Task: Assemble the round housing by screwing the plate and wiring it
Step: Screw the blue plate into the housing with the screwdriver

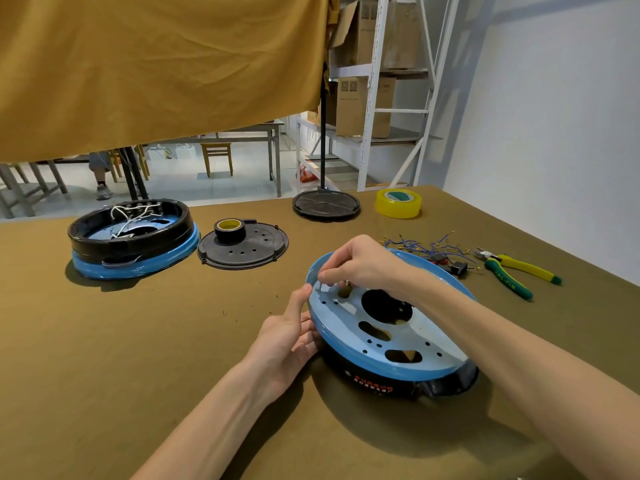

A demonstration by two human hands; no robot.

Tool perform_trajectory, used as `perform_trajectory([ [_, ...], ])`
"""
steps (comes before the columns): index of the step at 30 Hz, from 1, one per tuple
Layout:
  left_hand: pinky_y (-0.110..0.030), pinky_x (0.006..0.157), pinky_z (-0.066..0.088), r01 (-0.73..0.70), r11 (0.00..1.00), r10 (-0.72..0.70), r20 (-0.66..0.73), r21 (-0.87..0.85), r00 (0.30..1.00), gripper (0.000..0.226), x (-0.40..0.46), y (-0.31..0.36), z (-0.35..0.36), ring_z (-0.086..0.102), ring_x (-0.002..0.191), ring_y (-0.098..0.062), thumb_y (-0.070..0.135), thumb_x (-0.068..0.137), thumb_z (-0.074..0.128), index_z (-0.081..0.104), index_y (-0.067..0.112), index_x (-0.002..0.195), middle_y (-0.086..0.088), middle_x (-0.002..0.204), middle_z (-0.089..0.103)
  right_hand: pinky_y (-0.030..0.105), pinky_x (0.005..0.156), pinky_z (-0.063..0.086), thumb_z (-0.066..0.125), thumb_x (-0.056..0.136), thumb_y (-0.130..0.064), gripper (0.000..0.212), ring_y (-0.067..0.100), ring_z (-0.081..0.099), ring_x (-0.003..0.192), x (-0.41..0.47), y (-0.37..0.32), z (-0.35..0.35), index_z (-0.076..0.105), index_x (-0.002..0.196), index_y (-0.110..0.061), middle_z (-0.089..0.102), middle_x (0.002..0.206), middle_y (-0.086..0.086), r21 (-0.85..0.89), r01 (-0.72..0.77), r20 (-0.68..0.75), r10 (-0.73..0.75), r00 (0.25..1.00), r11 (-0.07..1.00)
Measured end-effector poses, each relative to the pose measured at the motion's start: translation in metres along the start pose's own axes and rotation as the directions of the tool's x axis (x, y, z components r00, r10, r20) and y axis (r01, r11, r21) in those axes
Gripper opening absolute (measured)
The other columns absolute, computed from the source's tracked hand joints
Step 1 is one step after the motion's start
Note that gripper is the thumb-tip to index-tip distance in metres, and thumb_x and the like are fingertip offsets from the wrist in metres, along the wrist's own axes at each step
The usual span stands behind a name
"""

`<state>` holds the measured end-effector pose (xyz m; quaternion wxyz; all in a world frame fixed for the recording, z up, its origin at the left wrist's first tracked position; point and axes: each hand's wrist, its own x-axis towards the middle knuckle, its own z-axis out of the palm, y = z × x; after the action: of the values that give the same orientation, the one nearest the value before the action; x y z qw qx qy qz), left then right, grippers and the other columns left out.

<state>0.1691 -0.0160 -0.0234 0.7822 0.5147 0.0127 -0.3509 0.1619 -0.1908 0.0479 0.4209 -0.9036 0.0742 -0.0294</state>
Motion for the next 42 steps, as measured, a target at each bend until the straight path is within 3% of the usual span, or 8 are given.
perform_trajectory([
  [7,-0.036,0.077,0.063,0.019,1.0,-0.019,-0.009,0.02,1.0,0.059,0.002,0.0,0.001,0.077,0.097,-0.025,0.049,0.085,0.075,0.063,0.005,0.122,-0.014,0.109,0.078,0.016,0.057,0.051,0.08,0.086,-0.018,0.013,-0.001,0.066,0.061,-0.003,0.0,0.003,0.08,0.074,-0.021,0.076,0.072,-0.004,-0.119,0.07,-0.029,-0.074,0.997,0.99],
  [10,-0.038,0.085,0.061,0.011,1.0,-0.01,-0.003,0.028,1.0,0.061,0.001,0.0,0.001,0.076,0.099,-0.026,0.049,0.085,0.075,0.063,0.004,0.124,-0.015,0.11,0.077,0.012,0.05,0.04,0.08,0.088,-0.028,0.021,0.0,0.059,0.054,-0.001,0.0,0.009,0.076,0.069,-0.019,0.069,0.064,-0.006,-0.27,0.107,-0.096,-0.137,0.986,0.957],
  [13,-0.04,0.09,0.061,0.008,1.0,-0.008,0.01,0.023,1.0,0.063,0.001,0.001,-0.001,0.076,0.101,-0.027,0.049,0.084,0.077,0.062,0.003,0.125,-0.016,0.112,0.076,0.015,0.053,0.037,0.077,0.09,-0.035,0.023,0.003,0.057,0.063,-0.001,-0.002,0.014,0.072,0.072,-0.021,0.067,0.07,-0.007,-0.37,0.155,-0.074,-0.196,0.978,0.916],
  [17,-0.039,0.088,0.061,0.018,1.0,-0.018,0.003,0.014,1.0,0.06,0.003,0.003,-0.002,0.076,0.1,-0.027,0.049,0.085,0.075,0.064,0.004,0.123,-0.015,0.11,0.077,0.022,0.064,0.047,0.079,0.088,-0.032,0.017,0.005,0.064,0.078,-0.005,0.002,0.004,0.081,0.099,-0.019,0.072,0.086,-0.006,-0.308,0.173,-0.024,-0.189,0.982,0.935],
  [23,-0.037,0.085,0.061,0.025,0.999,-0.027,0.035,0.033,0.999,0.065,0.003,0.002,-0.004,0.076,0.101,-0.026,0.05,0.079,0.078,0.063,0.003,0.123,-0.015,0.11,0.077,0.035,0.07,0.055,0.074,0.09,-0.029,0.008,0.011,0.065,0.082,-0.005,-0.001,0.003,0.078,0.092,-0.022,0.071,0.082,-0.006,-0.416,0.24,0.006,-0.261,0.965,0.877],
  [30,-0.04,0.09,0.061,0.025,1.0,-0.025,-0.005,0.016,1.0,0.062,0.005,0.002,-0.001,0.077,0.099,-0.027,0.049,0.085,0.074,0.061,0.003,0.123,-0.016,0.109,0.077,0.011,0.057,0.048,0.072,0.093,-0.023,0.01,0.002,0.065,0.073,0.003,-0.001,0.002,0.079,0.089,-0.017,0.071,0.08,-0.01,-0.347,0.217,0.028,-0.221,0.975,0.912],
  [37,-0.031,0.069,0.061,0.021,0.998,-0.021,0.002,0.063,1.0,0.055,0.002,0.005,0.004,0.078,0.092,-0.022,0.046,0.084,0.076,0.063,0.004,0.117,-0.012,0.099,0.079,0.026,0.069,0.056,0.075,0.091,-0.02,0.011,0.01,0.069,0.075,0.002,0.008,0.003,0.082,0.093,-0.012,0.077,0.083,0.0,-0.198,0.184,-0.041,-0.195,0.98,0.963],
  [42,-0.037,0.083,0.061,0.017,0.999,-0.019,0.032,0.041,0.999,0.059,0.002,0.004,-0.001,0.077,0.098,-0.026,0.044,0.078,0.081,0.066,0.002,0.116,-0.014,0.104,0.079,0.025,0.06,0.054,0.074,0.092,-0.02,0.013,0.005,0.064,0.064,0.001,0.008,0.011,0.082,0.084,-0.013,0.075,0.074,-0.002,-0.206,0.179,-0.028,-0.189,0.982,0.962],
])
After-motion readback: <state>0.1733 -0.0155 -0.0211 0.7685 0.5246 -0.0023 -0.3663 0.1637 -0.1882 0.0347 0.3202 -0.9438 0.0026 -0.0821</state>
